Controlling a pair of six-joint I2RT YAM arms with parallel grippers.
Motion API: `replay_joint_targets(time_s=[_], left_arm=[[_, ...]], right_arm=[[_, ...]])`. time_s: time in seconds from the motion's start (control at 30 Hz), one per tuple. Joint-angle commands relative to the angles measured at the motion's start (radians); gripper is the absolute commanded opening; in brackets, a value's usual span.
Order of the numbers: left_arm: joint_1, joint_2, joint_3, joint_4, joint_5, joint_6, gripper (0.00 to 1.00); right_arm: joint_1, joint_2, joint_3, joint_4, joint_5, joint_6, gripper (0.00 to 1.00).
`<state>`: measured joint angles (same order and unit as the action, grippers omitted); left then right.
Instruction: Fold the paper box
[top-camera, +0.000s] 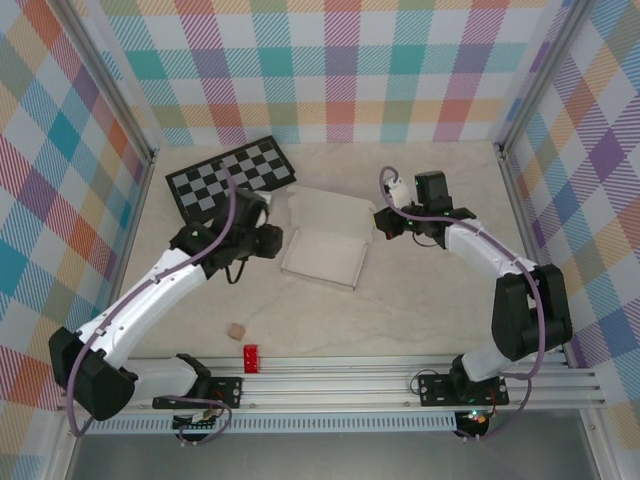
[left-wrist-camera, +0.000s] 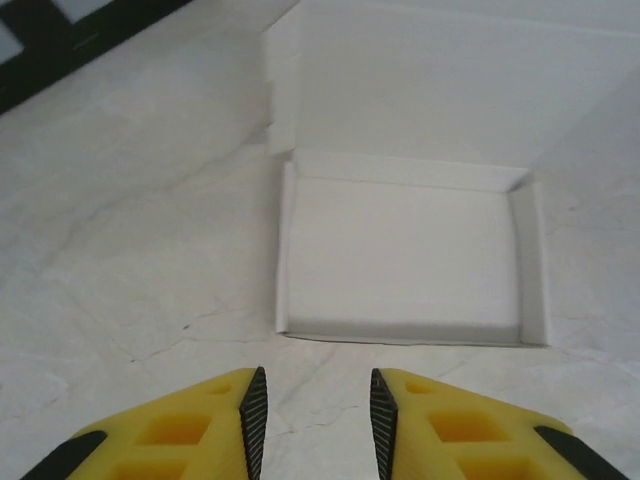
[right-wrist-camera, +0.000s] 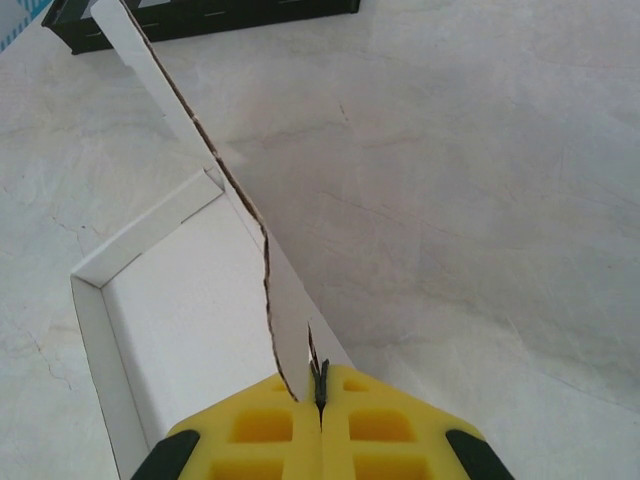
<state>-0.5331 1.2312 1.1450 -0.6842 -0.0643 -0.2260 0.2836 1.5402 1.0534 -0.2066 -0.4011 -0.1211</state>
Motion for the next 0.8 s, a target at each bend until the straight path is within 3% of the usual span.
replay_joint_targets(time_s=[0.0,0.13,0.3,0.47,0.6,0.77], left_arm=[[0.125,0.028,-0.060,0.248,0.333,0.075,0.36],[0.144,0.141,-0.034,0.378,0.380,0.213,0.38],[0.241,0.250,-0.013,0.554,0.521,0.264,0.38],[0.301,0.388,0.107,0.507,0.629,0.349,0.37],[0.364,0.503,0.201,0.463,0.861,0.339,0.37],[0.362,0.589,0.278,0.335,0.870,0.409,0.35]], right_arm=[[0.008,-0.006,0.000,-0.036,-0.021,-0.032,0.00],[0.008,0.014,0.018,-0.047,-0.029,-0.049,0.00],[0.008,0.038,0.049,-0.077,-0.055,-0.069,0.00],[0.008,0.029,0.055,-0.082,-0.072,-0.097,0.00],[0.008,0.027,0.067,-0.099,-0.082,-0.112,0.00],[0.007,0.027,0.076,-0.106,-0.094,-0.116,0.00]])
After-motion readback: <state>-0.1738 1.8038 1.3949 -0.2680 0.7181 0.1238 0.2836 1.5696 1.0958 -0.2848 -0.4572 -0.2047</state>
